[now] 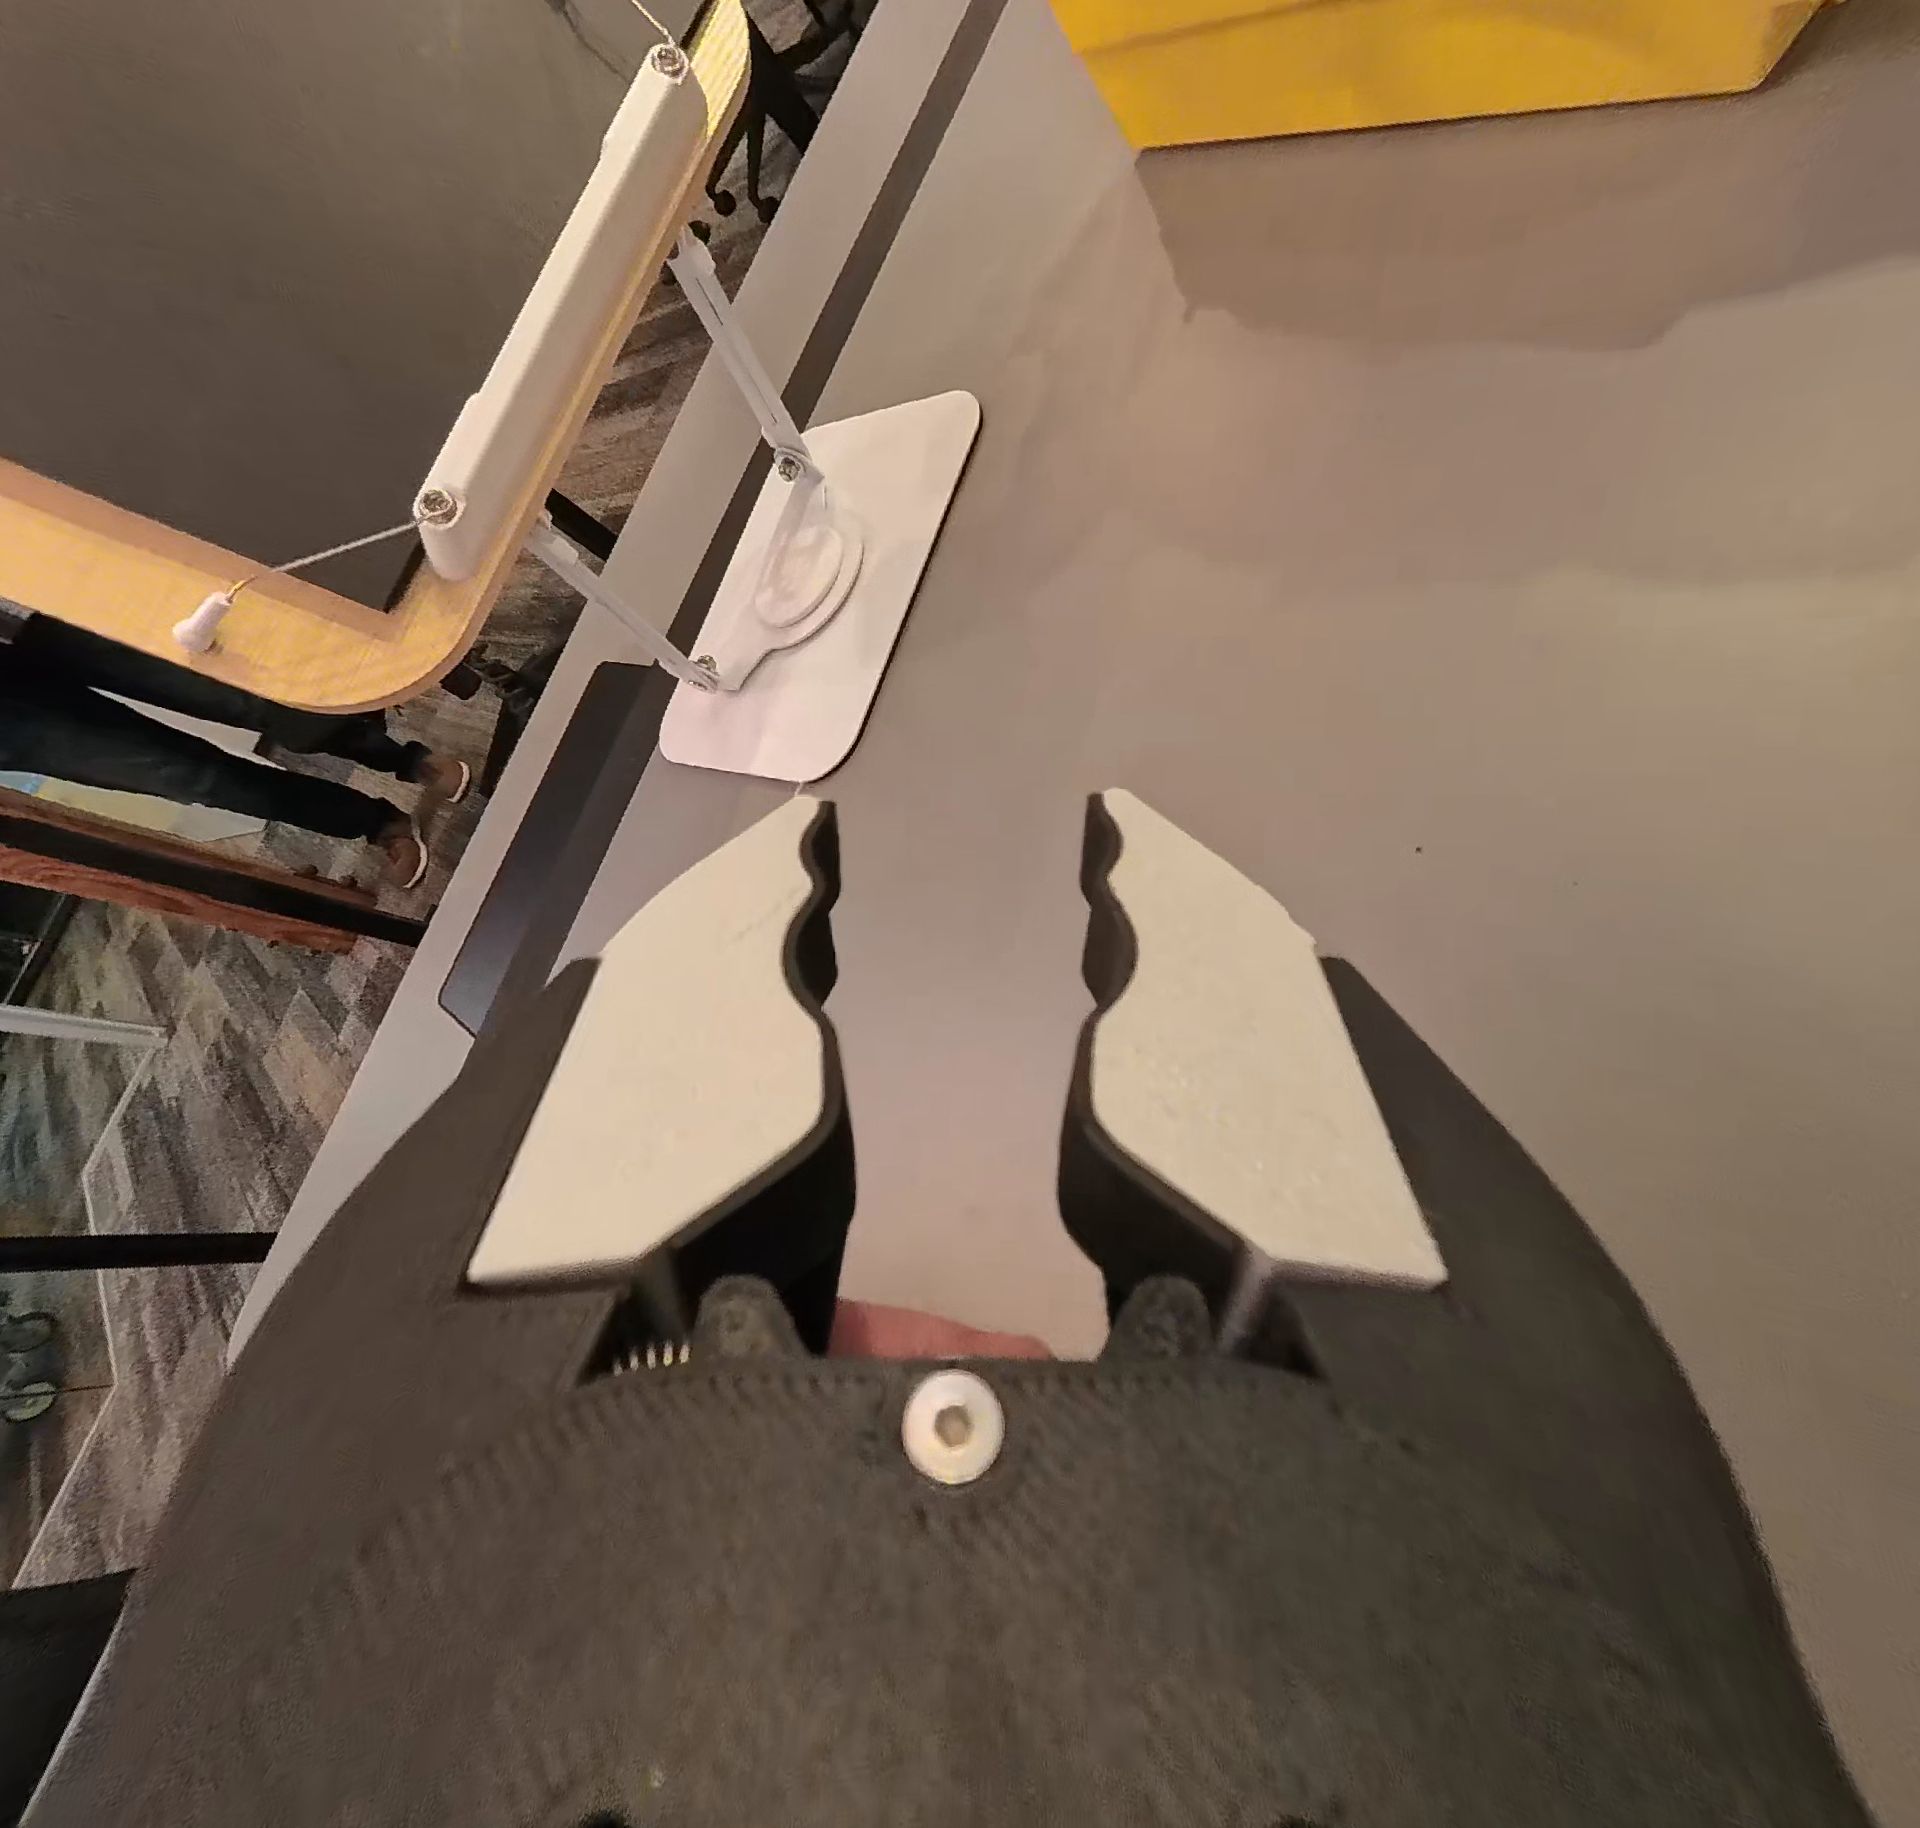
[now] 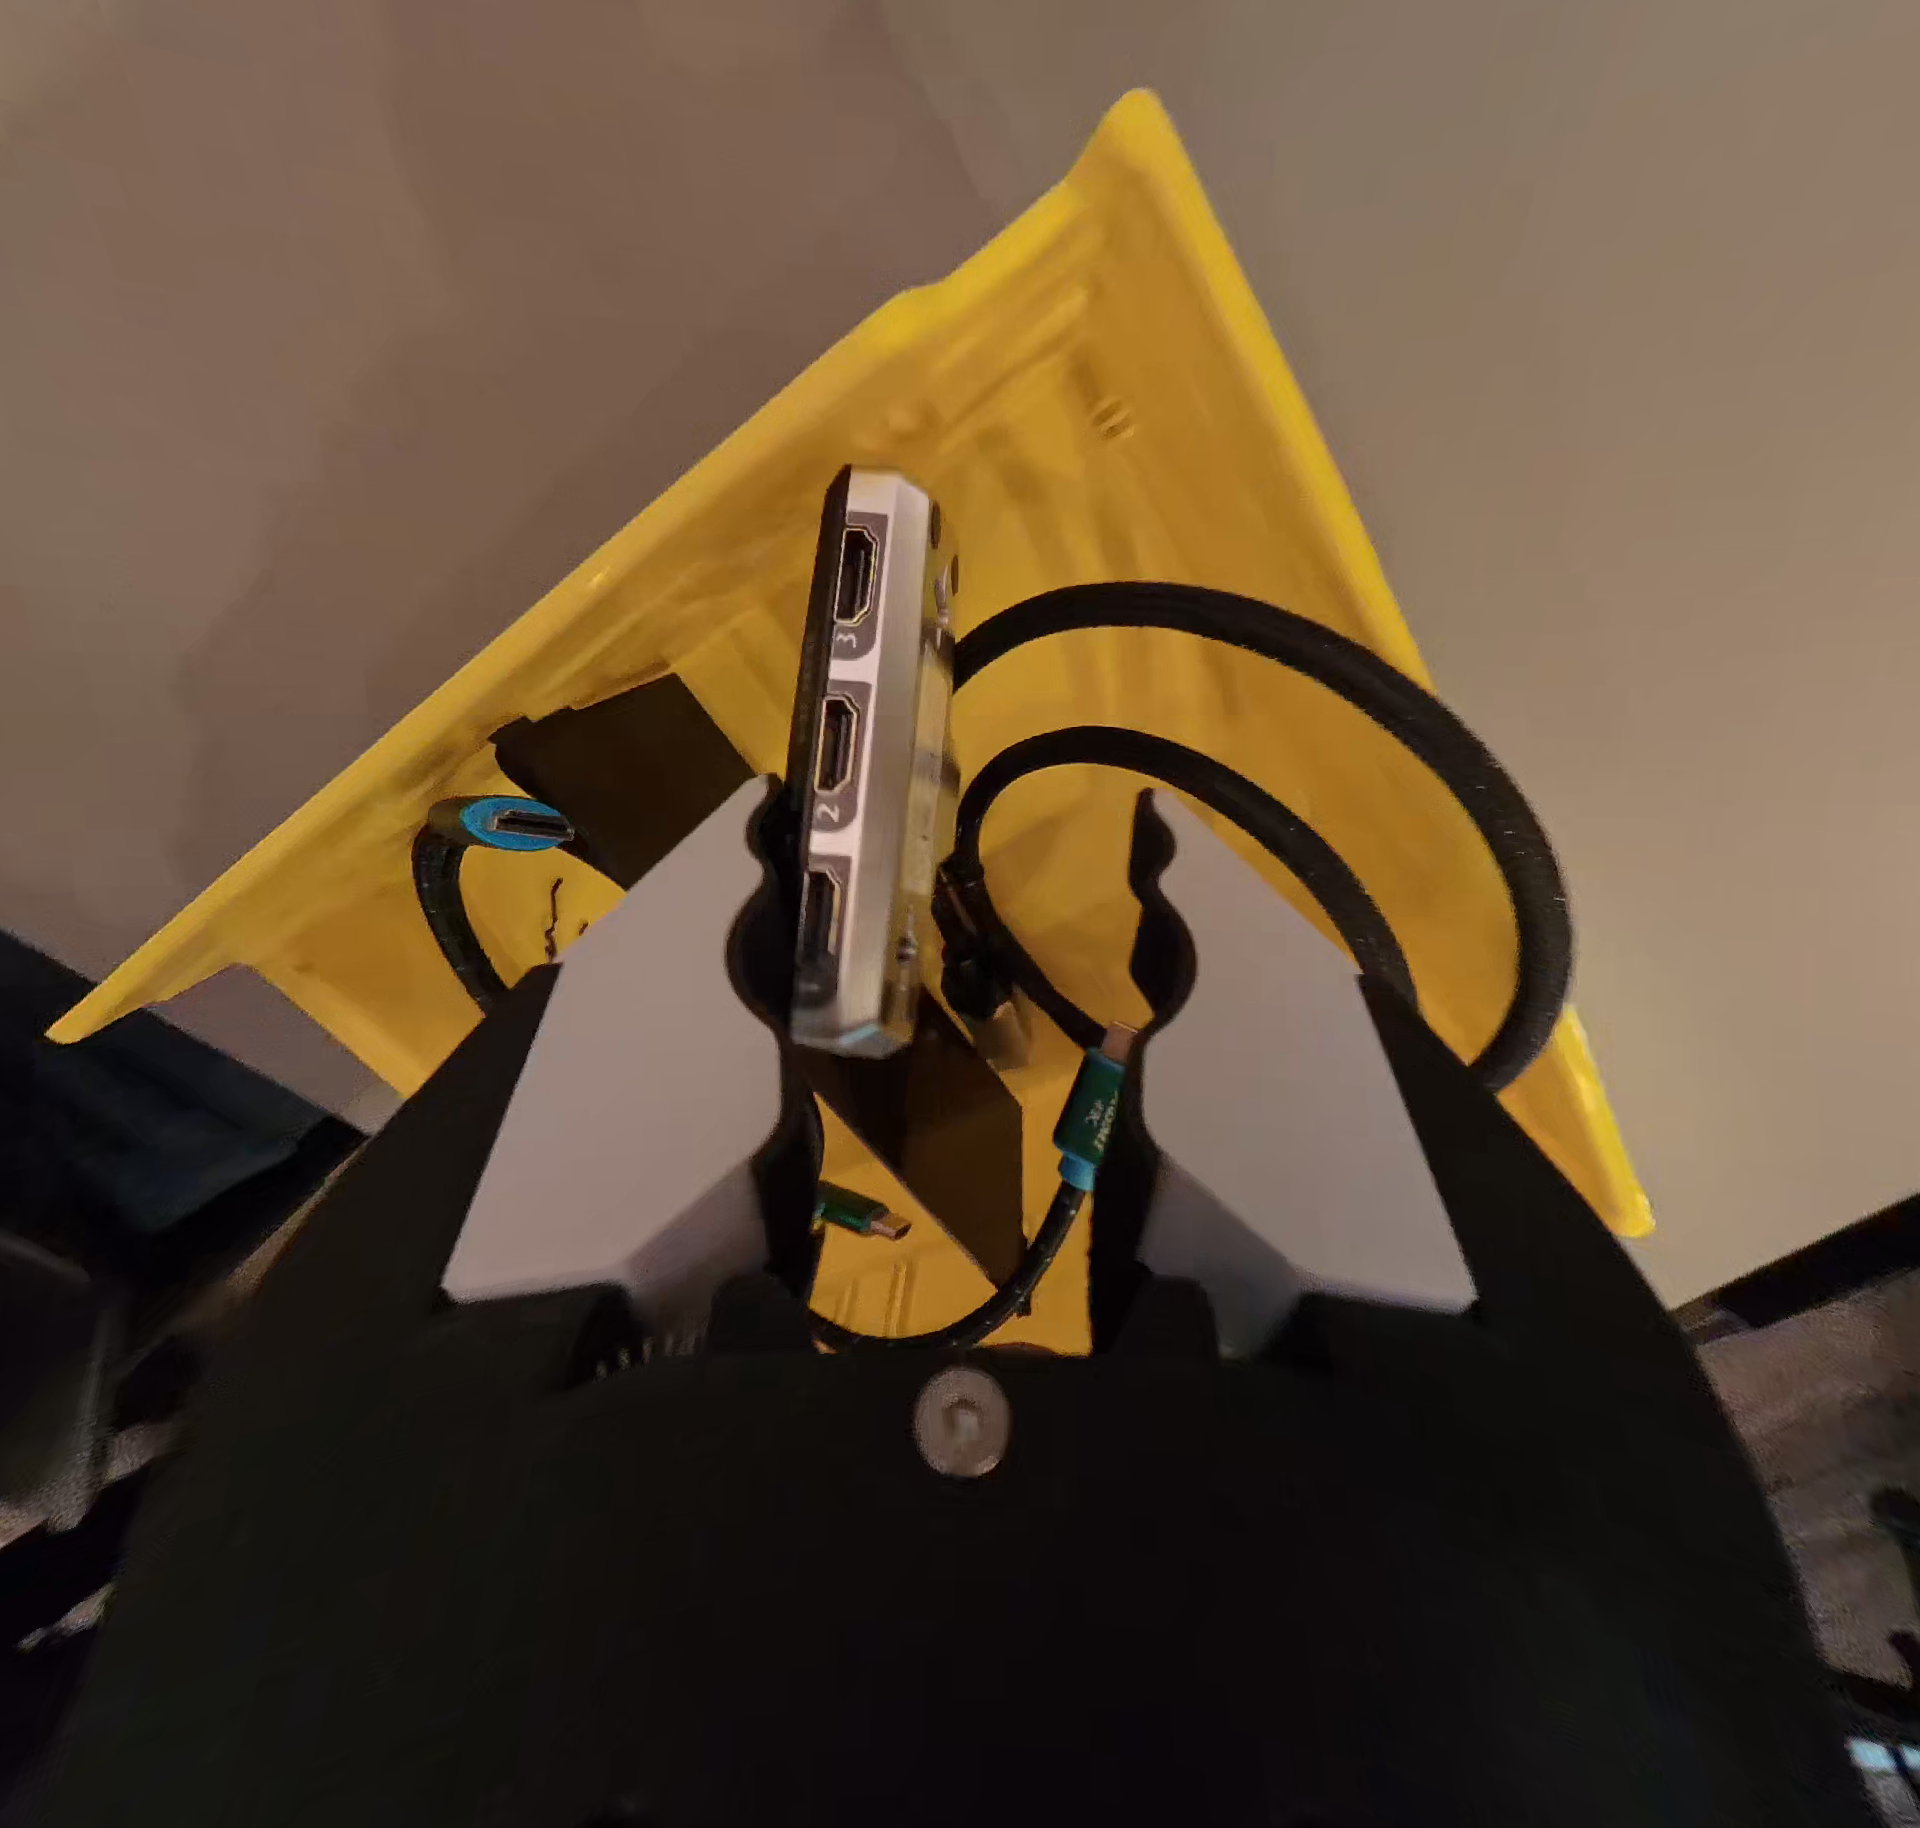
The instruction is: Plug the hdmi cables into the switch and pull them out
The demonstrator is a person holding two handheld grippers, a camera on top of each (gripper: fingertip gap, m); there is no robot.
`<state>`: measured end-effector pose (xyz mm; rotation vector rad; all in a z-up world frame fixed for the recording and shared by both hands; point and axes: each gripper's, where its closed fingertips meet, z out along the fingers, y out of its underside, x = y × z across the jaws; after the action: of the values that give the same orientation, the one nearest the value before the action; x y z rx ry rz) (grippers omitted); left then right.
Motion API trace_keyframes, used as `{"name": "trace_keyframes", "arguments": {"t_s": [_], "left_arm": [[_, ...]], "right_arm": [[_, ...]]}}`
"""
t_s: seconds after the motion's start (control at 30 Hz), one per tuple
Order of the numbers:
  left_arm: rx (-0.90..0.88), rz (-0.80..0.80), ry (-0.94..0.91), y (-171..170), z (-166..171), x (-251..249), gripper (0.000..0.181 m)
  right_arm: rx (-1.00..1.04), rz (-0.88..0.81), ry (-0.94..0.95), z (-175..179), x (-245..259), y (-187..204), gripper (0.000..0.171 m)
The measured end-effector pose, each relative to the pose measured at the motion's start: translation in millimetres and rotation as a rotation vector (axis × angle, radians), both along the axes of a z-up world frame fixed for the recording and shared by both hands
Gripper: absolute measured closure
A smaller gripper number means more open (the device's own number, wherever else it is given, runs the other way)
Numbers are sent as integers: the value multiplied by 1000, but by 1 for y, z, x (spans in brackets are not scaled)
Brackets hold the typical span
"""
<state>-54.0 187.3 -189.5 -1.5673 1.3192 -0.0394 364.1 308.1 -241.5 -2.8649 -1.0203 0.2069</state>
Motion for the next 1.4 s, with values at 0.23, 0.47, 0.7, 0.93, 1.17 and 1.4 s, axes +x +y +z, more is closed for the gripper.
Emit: {"name": "trace_keyframes", "arguments": {"t_s": [0.23,0.47,0.7,0.93,1.17,1.4], "left_arm": [[7,26,-1,0,7,-6,123],[41,65,17,-4,18,-19,123],[95,273,44,-4,44,-107,124],[17,509,278,1,14,-228,126],[-264,533,401,23,-30,-260,118],[-624,542,598,52,-85,-284,100]], "right_arm": [[273,32,-19,55,-2,9,95],[432,167,120,107,-65,-40,108],[573,377,370,124,-173,-117,121],[486,469,537,83,-249,-169,123],[411,472,628,56,-279,-192,128],[394,484,693,54,-292,-204,130]]}}
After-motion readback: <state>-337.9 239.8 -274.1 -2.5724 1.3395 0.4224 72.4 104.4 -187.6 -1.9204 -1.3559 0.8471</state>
